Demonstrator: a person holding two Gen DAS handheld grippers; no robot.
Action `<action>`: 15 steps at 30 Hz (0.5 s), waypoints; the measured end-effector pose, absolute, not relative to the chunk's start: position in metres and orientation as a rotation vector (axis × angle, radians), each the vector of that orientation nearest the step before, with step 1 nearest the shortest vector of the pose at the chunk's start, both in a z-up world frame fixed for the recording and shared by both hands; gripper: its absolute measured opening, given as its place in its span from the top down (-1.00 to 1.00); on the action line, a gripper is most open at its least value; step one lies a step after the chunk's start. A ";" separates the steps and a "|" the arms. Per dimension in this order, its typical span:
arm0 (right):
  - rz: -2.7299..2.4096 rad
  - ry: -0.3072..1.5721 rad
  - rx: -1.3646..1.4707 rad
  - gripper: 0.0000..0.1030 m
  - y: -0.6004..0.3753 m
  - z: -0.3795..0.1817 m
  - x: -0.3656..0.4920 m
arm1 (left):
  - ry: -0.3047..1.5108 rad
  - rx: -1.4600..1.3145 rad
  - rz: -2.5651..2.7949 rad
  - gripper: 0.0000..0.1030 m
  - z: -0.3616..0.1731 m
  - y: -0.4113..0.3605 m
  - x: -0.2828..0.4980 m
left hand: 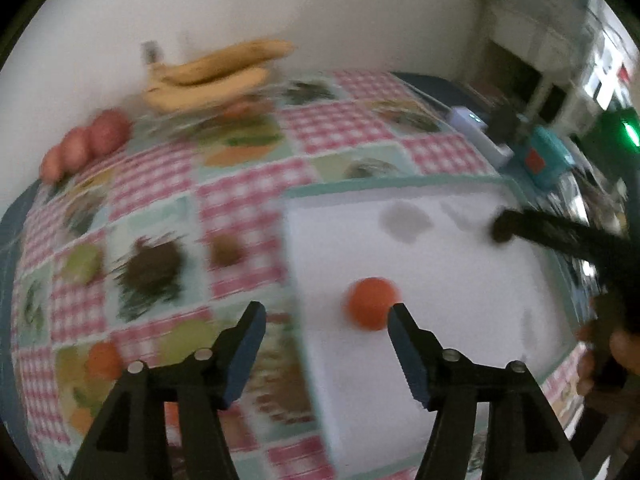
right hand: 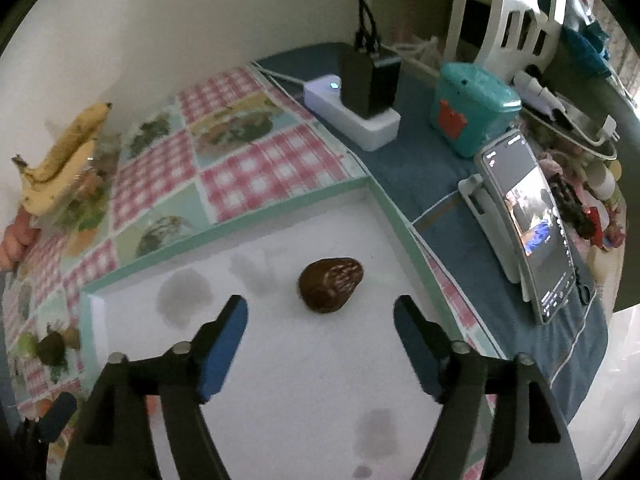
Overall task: Organize fruits
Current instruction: 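Move the right gripper to the green guava while the left approaches another orange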
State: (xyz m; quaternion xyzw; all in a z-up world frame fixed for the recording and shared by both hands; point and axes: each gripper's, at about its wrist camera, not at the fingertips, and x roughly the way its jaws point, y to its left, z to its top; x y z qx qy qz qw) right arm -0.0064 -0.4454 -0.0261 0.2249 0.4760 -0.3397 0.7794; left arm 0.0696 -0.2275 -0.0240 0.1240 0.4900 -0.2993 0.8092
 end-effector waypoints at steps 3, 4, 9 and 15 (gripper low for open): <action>-0.712 1.018 0.449 -0.60 -0.426 -0.017 -0.006 | 1.027 0.214 -0.468 -0.43 -0.021 -0.181 0.091; -0.710 1.013 0.444 -0.69 -0.421 -0.015 -0.008 | 1.022 0.204 -0.414 -0.44 -0.021 -0.166 0.097; -0.674 1.023 0.370 -0.77 -0.383 -0.017 0.002 | 1.029 0.115 -0.175 -0.52 -0.027 -0.084 0.120; -0.561 1.056 0.303 -0.79 -0.327 -0.027 0.013 | 1.016 0.017 -0.044 -0.78 -0.025 -0.020 0.120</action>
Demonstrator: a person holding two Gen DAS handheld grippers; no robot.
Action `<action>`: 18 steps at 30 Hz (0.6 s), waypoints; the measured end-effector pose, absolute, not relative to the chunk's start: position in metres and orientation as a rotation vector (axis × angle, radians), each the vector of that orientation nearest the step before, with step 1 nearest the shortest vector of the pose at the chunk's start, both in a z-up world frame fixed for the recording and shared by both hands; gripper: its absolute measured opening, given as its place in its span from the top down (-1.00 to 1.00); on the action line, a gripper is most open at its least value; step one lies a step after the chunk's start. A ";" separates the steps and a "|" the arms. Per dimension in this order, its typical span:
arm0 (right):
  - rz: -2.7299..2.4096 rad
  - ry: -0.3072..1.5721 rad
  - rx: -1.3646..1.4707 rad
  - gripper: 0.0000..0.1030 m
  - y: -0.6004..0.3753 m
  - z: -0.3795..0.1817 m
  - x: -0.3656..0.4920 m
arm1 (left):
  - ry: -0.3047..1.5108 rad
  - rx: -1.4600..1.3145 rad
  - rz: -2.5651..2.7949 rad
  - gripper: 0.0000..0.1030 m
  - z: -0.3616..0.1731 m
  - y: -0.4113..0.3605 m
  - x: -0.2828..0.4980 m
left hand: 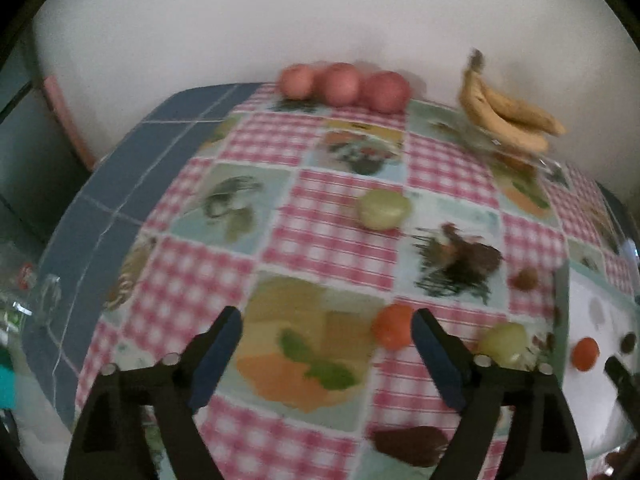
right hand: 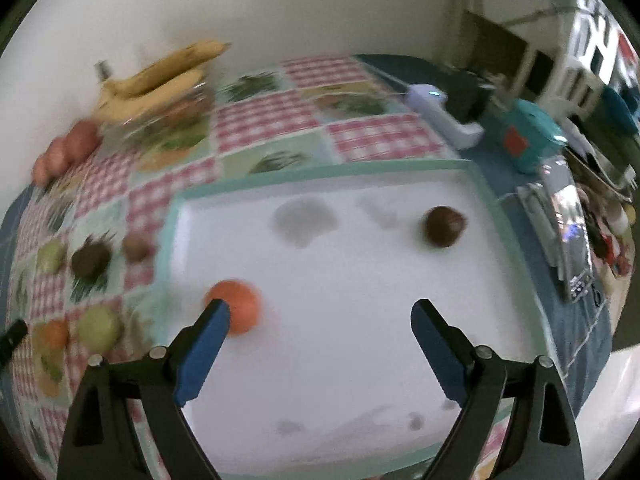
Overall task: Organize fruits
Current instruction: 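Move the right gripper to the green guava while the left approaches another orange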
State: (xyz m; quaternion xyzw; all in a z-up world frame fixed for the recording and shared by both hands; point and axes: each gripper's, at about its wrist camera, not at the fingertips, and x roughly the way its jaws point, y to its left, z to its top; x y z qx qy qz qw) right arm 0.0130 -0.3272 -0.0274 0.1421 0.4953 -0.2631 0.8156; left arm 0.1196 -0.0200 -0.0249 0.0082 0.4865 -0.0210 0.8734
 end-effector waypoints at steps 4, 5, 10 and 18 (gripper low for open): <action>-0.492 1.053 0.268 -0.87 -0.294 -0.028 0.017 | 0.975 -0.015 -0.010 -0.98 -0.016 0.000 0.113; -0.483 1.052 0.263 -0.87 -0.286 -0.028 0.017 | 0.962 -0.020 0.000 -1.00 -0.014 0.005 0.112; -0.410 1.033 0.286 -0.87 -0.260 -0.027 0.017 | 0.947 -0.067 0.024 -1.00 -0.010 0.026 0.109; -0.266 1.012 0.250 -0.88 -0.224 -0.021 0.027 | 0.981 -0.138 0.024 -1.00 -0.016 0.043 0.111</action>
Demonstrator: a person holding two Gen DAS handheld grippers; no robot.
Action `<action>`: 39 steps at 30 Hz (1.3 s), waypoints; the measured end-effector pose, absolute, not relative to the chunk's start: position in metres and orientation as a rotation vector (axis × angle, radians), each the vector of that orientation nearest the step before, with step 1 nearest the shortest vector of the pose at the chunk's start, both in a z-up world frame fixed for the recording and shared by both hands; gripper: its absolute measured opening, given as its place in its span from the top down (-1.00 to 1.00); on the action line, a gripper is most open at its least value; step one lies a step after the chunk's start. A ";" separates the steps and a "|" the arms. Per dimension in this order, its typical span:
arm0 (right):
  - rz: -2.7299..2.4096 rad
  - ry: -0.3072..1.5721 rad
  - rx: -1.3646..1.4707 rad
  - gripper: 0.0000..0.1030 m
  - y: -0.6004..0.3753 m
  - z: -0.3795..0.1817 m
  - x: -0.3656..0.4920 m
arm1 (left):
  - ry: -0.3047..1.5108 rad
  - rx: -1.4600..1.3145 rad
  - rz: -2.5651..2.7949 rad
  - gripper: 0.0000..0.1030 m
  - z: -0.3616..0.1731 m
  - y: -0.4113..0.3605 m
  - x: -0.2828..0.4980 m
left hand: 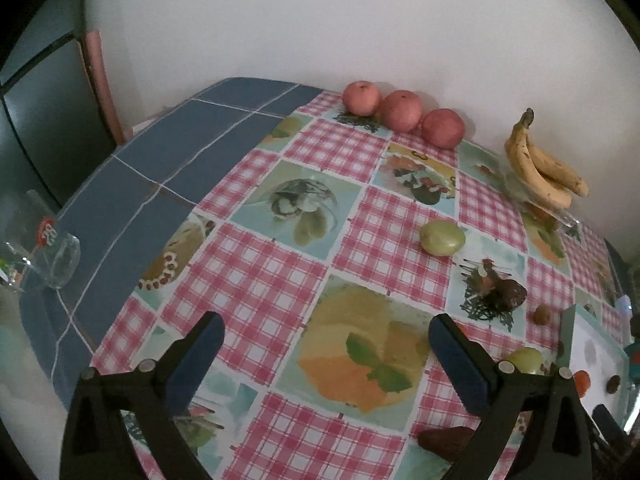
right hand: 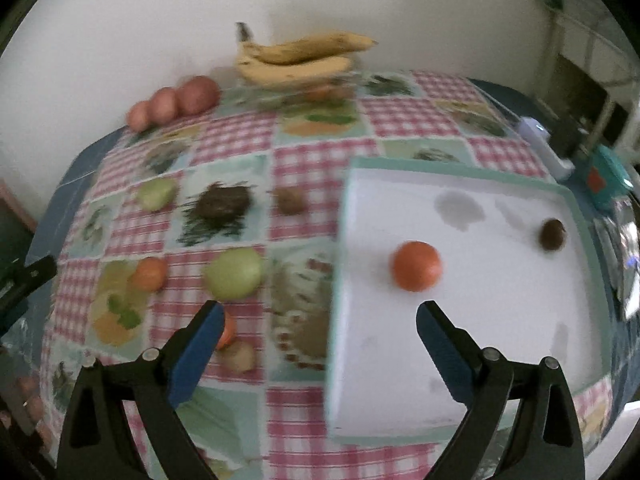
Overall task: Organize fruits
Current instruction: 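Move the right gripper to the green guava while the left approaches another orange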
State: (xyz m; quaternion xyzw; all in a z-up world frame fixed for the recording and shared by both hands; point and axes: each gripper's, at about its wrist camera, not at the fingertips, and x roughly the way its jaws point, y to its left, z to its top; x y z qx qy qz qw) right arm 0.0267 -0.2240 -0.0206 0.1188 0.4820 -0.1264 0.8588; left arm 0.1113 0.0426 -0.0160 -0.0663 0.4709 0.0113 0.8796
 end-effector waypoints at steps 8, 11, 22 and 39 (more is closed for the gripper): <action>-0.178 1.009 0.318 -0.87 -0.213 -0.020 0.044 | 0.986 -0.192 -0.027 -1.00 -0.021 0.041 0.120; -0.177 1.022 0.302 -0.87 -0.213 -0.024 0.051 | 0.976 -0.199 -0.026 -1.00 -0.025 0.041 0.126; -0.168 1.087 0.205 -0.76 -0.207 -0.051 0.078 | 1.154 -0.298 -0.129 -1.00 -0.068 0.017 0.162; -0.105 1.125 0.058 -0.51 -0.183 -0.068 0.098 | 1.245 -0.193 -0.207 -1.00 -0.093 -0.031 0.171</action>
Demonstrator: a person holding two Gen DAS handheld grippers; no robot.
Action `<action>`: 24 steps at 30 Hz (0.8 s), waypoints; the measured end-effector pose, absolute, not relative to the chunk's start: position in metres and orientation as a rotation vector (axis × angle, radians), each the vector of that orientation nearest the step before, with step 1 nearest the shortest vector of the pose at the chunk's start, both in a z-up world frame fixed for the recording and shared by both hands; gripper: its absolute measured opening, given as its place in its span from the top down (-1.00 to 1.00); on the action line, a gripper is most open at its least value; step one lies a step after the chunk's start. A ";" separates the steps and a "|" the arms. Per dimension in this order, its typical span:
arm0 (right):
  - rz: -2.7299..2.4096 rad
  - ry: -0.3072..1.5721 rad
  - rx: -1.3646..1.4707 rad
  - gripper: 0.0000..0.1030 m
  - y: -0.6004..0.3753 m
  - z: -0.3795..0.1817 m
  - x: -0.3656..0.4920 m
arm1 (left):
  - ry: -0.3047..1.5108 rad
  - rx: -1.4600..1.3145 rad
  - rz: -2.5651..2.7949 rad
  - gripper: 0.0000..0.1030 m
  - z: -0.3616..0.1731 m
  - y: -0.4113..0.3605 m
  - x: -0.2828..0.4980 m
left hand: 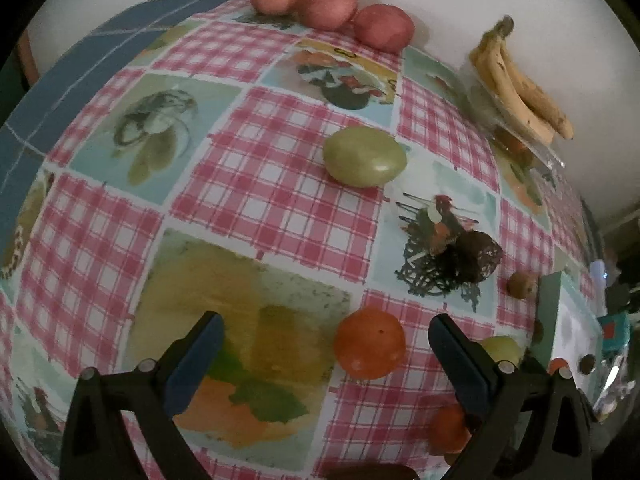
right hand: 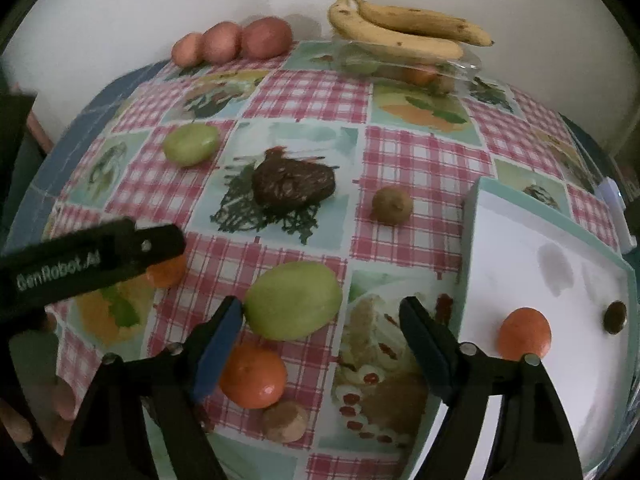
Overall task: Organize fruits
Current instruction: 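Move the right gripper to the green guava while the left approaches another orange, then grasp the green guava with the right gripper while the left grasps the orange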
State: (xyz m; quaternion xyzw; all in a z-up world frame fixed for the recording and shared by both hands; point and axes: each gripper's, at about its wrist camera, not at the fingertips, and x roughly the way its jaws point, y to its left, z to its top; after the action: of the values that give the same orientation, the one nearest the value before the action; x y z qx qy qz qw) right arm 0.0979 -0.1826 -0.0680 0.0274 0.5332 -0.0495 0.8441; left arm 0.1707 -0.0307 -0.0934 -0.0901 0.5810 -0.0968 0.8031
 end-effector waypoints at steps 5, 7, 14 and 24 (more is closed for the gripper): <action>-0.119 1.143 0.086 -0.46 -0.190 -0.075 0.098 | 1.236 -0.091 -0.160 -0.97 -0.098 -0.041 0.173; -0.111 1.145 0.101 -0.46 -0.192 -0.076 0.098 | 1.229 -0.074 -0.136 -0.97 -0.100 -0.041 0.175; -0.095 1.144 0.105 -0.46 -0.191 -0.081 0.102 | 1.196 0.030 -0.093 -0.90 -0.106 -0.042 0.176; -0.094 1.133 0.111 -0.46 -0.191 -0.084 0.106 | 1.147 0.025 -0.097 -0.82 -0.106 -0.030 0.166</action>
State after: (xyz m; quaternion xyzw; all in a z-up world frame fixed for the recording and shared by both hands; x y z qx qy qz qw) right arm 0.1065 -0.1909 -0.0839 0.0525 0.5362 -0.0443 0.8413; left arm 0.1657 -0.0303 -0.1060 0.0116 0.5421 -0.0457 0.8390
